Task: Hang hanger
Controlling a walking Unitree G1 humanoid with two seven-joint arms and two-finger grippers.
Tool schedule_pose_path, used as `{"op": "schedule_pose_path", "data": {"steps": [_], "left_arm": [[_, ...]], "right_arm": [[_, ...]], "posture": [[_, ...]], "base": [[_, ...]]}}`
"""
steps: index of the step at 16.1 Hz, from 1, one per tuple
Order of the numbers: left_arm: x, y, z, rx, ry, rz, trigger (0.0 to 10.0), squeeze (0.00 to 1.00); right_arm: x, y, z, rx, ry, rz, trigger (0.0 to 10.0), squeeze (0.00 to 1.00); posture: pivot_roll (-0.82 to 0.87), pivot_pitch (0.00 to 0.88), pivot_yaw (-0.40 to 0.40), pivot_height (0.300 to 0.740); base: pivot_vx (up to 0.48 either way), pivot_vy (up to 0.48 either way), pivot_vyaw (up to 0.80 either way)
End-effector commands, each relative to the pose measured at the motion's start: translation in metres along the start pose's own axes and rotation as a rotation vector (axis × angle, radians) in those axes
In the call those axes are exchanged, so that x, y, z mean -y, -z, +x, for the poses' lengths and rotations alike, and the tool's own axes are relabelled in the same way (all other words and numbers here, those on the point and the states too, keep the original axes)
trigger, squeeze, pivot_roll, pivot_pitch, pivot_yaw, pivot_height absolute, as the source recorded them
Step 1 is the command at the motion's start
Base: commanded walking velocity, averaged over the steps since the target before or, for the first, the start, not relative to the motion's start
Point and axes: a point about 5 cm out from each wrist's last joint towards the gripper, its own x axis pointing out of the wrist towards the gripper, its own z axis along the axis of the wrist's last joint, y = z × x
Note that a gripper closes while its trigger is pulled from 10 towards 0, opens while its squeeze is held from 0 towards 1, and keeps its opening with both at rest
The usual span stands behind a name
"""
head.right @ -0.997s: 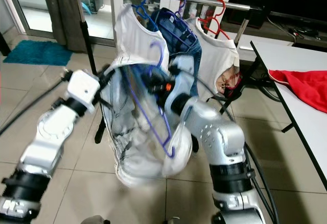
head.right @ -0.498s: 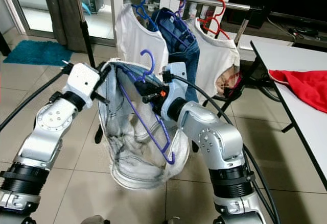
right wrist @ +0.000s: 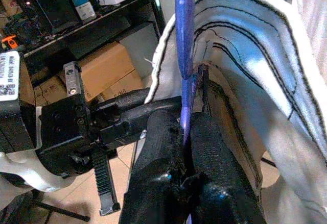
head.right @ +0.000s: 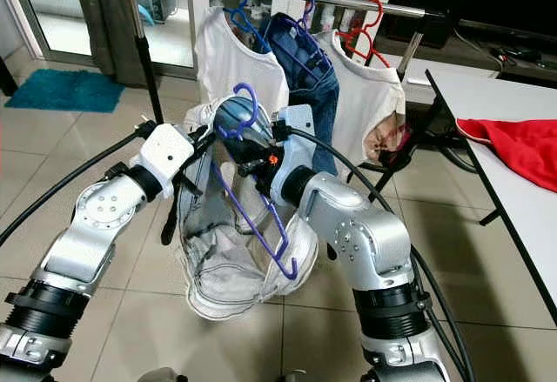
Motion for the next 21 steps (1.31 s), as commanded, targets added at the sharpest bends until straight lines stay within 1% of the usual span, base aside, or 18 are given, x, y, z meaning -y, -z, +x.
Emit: {"op": "schedule_pose_path", "data": {"steps": [1,4,5,6,7,8,9,12,14,15,17,18,19,20,21], "left_arm": [[0.006,-0.002,0.001,-0.001,0.051,0.013,0.0,0.0],[0.006,-0.003,0.0,0.003,0.058,0.008,0.0,0.0],[0.01,-0.002,-0.001,0.0,0.087,0.013,5.3,0.0],[0.011,-0.002,-0.002,-0.002,0.094,0.015,10.0,0.0],[0.011,-0.003,-0.002,0.011,0.093,-0.014,10.0,0.0],[0.01,-0.004,-0.003,0.023,0.094,-0.045,10.0,1.0],[0.009,-0.005,-0.004,0.027,0.103,-0.059,10.0,1.0],[0.009,-0.004,-0.007,0.025,0.124,-0.058,10.0,1.0],[0.01,-0.005,-0.013,0.048,0.166,-0.098,10.0,1.0],[0.01,-0.005,-0.014,0.055,0.176,-0.102,10.0,1.0],[0.01,-0.01,-0.019,0.092,0.219,-0.135,10.0,1.0],[0.009,-0.014,-0.024,0.126,0.252,-0.162,10.0,1.0],[0.006,-0.019,-0.03,0.165,0.282,-0.211,10.0,1.0],[0.003,-0.023,-0.034,0.189,0.294,-0.243,10.0,1.0],[-0.01,-0.031,-0.044,0.225,0.313,-0.322,10.0,1.0]], "right_arm": [[-0.003,-0.01,0.0,0.042,-0.02,-0.017,10.0,0.0],[-0.002,-0.011,0.001,0.051,-0.011,-0.014,10.0,0.0],[-0.001,-0.012,0.001,0.06,-0.004,-0.01,10.0,0.0],[0.0,-0.012,0.001,0.063,-0.002,-0.009,10.0,0.0],[0.0,-0.013,0.001,0.067,-0.003,-0.008,10.0,0.0],[0.0,-0.013,0.002,0.071,-0.004,-0.008,10.0,0.0],[0.0,-0.014,0.002,0.075,-0.004,-0.007,10.0,0.0],[0.001,-0.018,0.001,0.122,-0.002,0.004,10.0,0.0],[0.001,-0.024,0.0,0.21,-0.031,0.05,10.0,0.0],[0.0,-0.025,0.0,0.224,-0.043,0.056,10.0,0.0],[-0.001,-0.023,-0.001,0.252,-0.07,0.068,10.0,0.0],[-0.001,-0.021,-0.001,0.263,-0.075,0.076,10.0,0.0],[0.0,-0.02,-0.001,0.273,-0.077,0.083,10.0,0.0],[0.0,-0.02,-0.002,0.274,-0.076,0.084,10.0,0.0],[0.002,-0.02,-0.002,0.277,-0.074,0.082,10.0,0.0]], "posture": [[-0.02,0.0,-0.086,0.74],[-0.02,0.0,-0.087,0.74],[-0.02,0.0,-0.09,0.74],[-0.02,0.0,-0.09,0.74],[-0.02,0.0,-0.091,0.74],[-0.02,0.0,-0.091,0.74],[-0.02,0.0,-0.092,0.74],[-0.01,0.0,-0.09,0.74],[-0.01,0.0,-0.088,0.74],[-0.01,0.0,-0.082,0.74],[0.0,0.0,-0.079,0.74],[0.0,0.0,-0.076,0.74],[0.0,0.0,-0.075,0.74],[0.0,0.0,-0.075,0.74],[0.0,0.0,-0.075,0.74]], "base": [[0.0,0.0,0.0],[0.0,0.0,0.0],[0.0,0.0,0.0],[0.0,0.0,0.0],[0.0,0.0,0.0],[0.0,0.0,0.0],[0.0,0.0,0.0],[0.0,0.0,0.0],[0.0,0.0,0.0],[0.0,0.0,0.0],[0.0,0.0,0.0],[0.0,0.0,0.0],[0.0,0.0,0.0],[0.0,0.0,0.0],[0.0,0.0,0.0]]}}
